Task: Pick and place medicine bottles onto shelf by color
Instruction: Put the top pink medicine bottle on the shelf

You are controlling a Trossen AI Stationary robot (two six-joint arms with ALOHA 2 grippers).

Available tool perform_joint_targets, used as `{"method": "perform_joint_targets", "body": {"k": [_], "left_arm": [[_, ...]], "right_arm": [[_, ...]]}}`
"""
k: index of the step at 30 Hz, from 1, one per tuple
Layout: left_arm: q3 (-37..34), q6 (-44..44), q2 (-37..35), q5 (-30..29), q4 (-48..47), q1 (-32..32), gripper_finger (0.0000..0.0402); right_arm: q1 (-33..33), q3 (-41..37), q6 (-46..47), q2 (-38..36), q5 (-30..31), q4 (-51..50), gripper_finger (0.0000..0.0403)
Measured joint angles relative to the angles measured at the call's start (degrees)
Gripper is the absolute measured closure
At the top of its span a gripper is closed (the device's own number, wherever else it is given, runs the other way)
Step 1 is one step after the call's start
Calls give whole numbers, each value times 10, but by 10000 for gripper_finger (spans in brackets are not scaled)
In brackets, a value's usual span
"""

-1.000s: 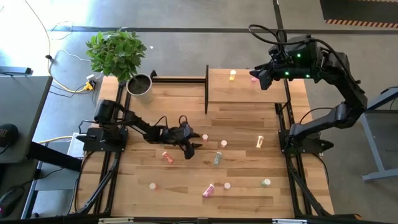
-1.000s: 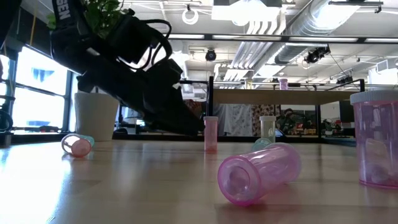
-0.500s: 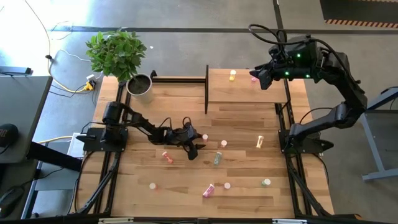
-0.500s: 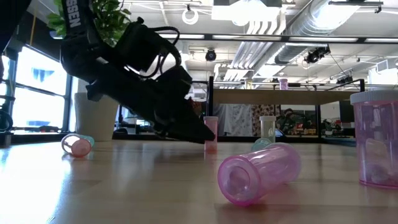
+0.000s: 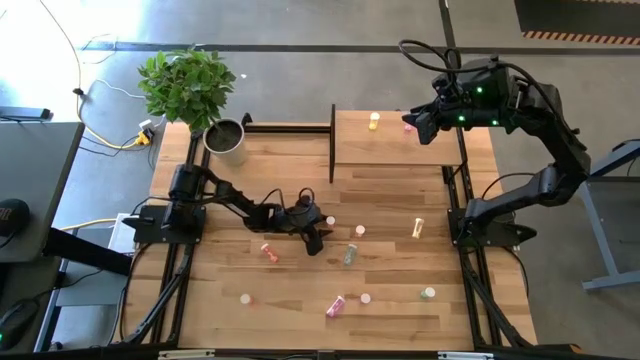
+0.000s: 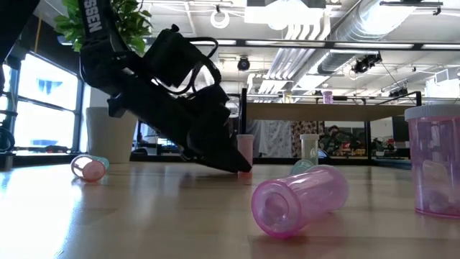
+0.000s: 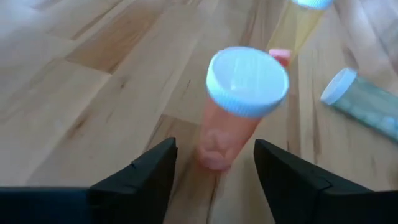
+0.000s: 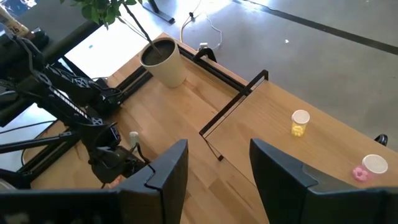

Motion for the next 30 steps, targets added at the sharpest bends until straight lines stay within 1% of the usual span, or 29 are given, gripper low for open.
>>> {"method": "perform_joint_targets", "body": {"k": [4,8,22,30], "left_arm": [[0,8,0,0,8,0,228],[0,10,0,0,9,0,249],[0,10,0,-6,28,0,283],[0,9,0,-4,30,0,313]], "right_arm": [[0,0,0,0,0,0,240],[0,0,0,0,0,0,240],[0,0,0,0,-1,0,240],[0,0,0,0,-1,0,240]]}}
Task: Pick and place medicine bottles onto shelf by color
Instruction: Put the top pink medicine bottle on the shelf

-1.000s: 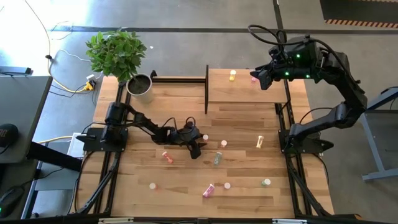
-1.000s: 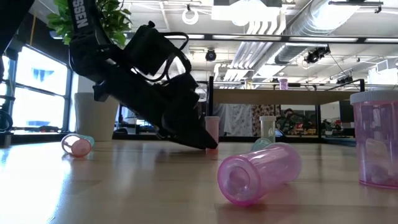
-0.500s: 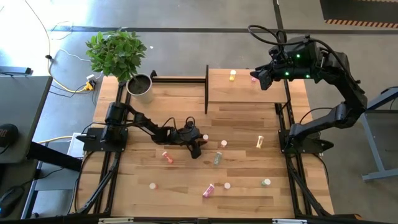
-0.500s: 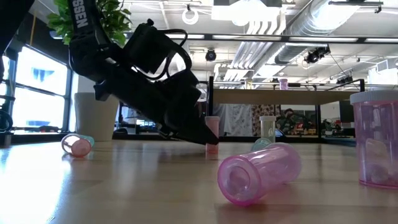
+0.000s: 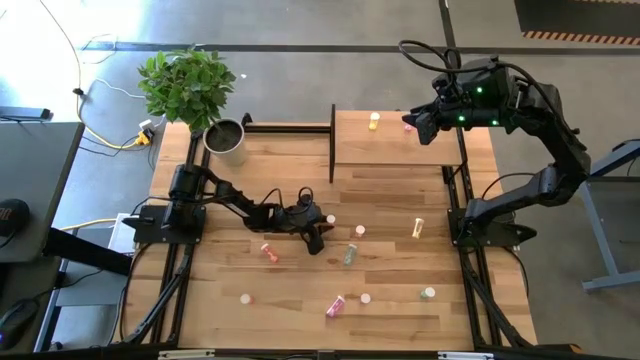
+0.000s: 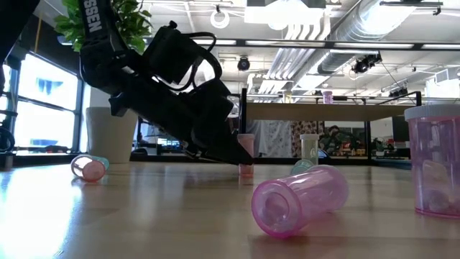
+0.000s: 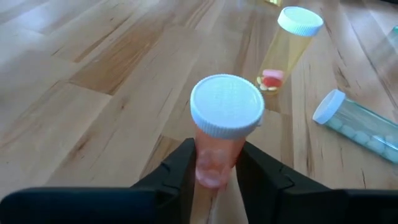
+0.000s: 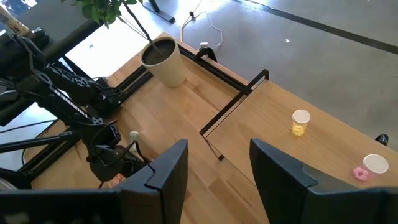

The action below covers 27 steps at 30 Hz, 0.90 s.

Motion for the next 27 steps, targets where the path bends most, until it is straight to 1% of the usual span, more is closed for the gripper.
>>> {"method": "perform_joint_targets", "body": {"k": [3,6,10,12,19,27], "left_arm": [[0,-1,0,1,0,0,314],[0,-7,0,15,1,0,314],[0,-21,-7,44,-7,0,314],[0,-27,-18,48,-19,0,314],[0,0,-100,48,-88,17,314],[0,28,-215,77,-164,62,314]], "right_arm": [[0,0,0,0,0,0,240],[0,0,9,0,-1,0,240],[0,0,8,0,-23,0,240],[0,0,6,0,-28,-1,240],[0,0,-16,5,-29,-13,240],[0,0,-56,23,-42,7,240]]}}
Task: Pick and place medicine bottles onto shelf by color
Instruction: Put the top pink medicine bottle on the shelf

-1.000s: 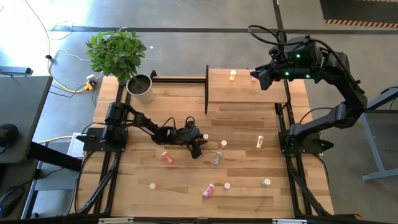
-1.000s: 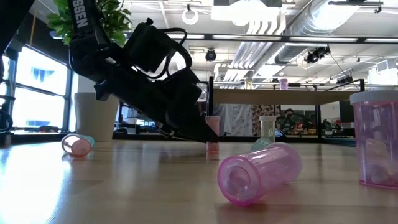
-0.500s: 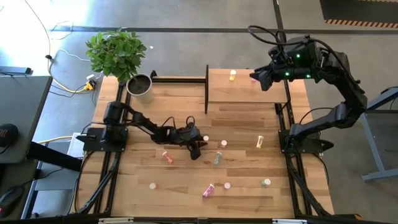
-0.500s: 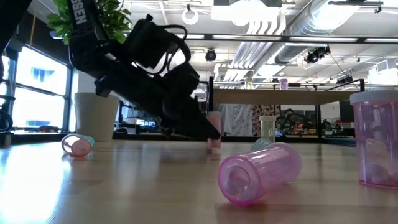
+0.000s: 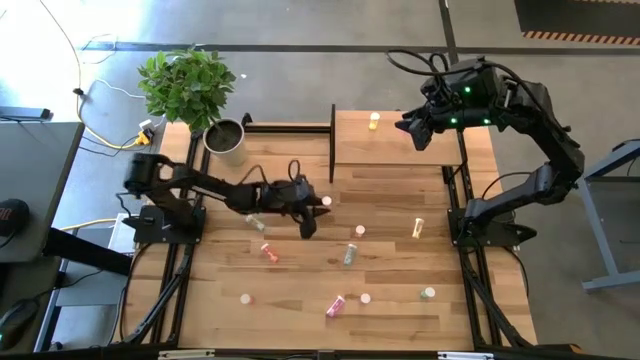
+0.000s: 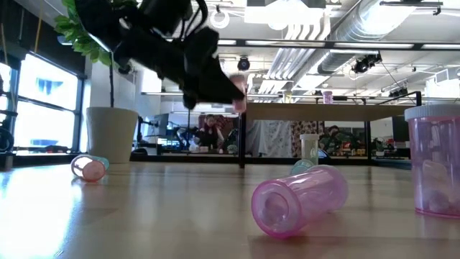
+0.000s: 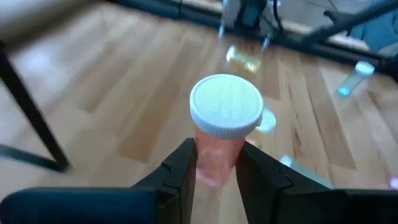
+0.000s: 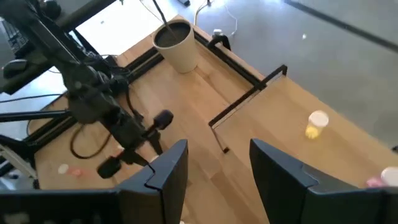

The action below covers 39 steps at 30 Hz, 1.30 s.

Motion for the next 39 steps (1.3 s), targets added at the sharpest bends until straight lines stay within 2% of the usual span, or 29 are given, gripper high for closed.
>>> {"method": "perform_joint_targets", "body": {"k": [7,13,20,27,33,39], "left_arm": [[5,43,-90,12,-58,32,314],[54,86,-135,45,-179,57,314],[118,143,-140,63,-278,73,314],[154,158,-139,103,-317,88,314],[180,196,-139,108,-324,96,313],[188,213,-139,107,-339,96,313]], "right_arm": [[0,0,-73,15,-32,71,240],[9,0,-127,37,-43,114,240],[36,0,-135,73,-42,122,233],[50,0,-131,97,-44,123,183],[62,0,-186,132,-128,124,161],[80,0,-223,174,-131,124,160]]}}
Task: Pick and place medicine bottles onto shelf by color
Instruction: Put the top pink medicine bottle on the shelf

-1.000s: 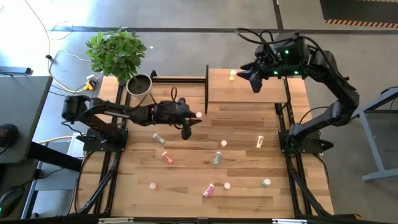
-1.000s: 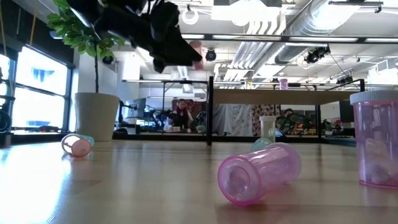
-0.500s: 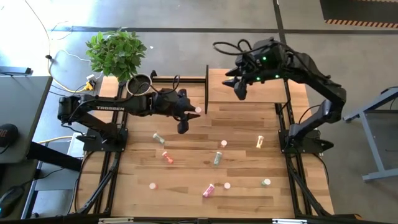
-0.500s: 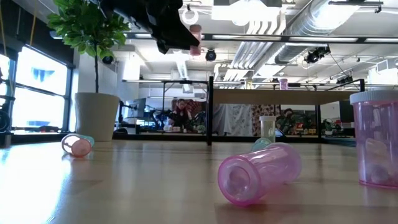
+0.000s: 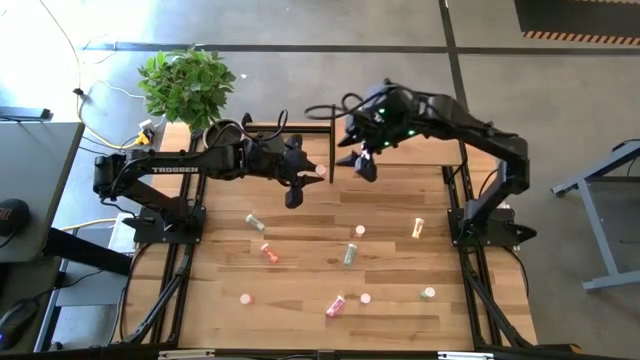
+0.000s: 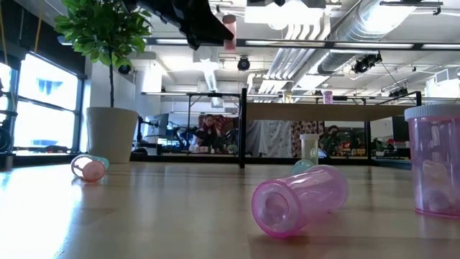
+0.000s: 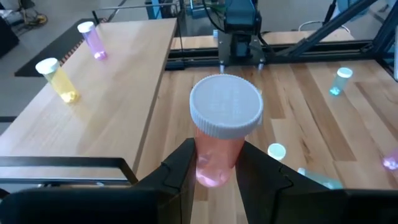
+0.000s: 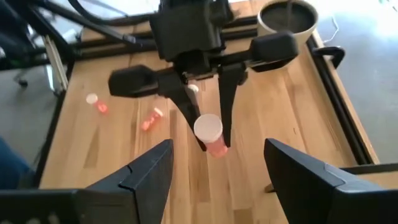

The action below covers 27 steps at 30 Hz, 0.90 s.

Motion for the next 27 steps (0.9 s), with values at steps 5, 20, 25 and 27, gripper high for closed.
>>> {"method": "perform_joint_targets", "body": {"k": [5,20,25,27], "left_arm": [[0,0,11,-1,-9,0,313],[0,0,11,-2,-13,0,313],[0,-1,11,1,0,0,313],[0,0,11,7,14,0,313]], "right_arm": [[10,0,-7,30,0,12,162],[21,0,-21,75,7,31,180],[21,0,-18,77,9,31,180],[21,0,-19,81,9,30,181]]}}
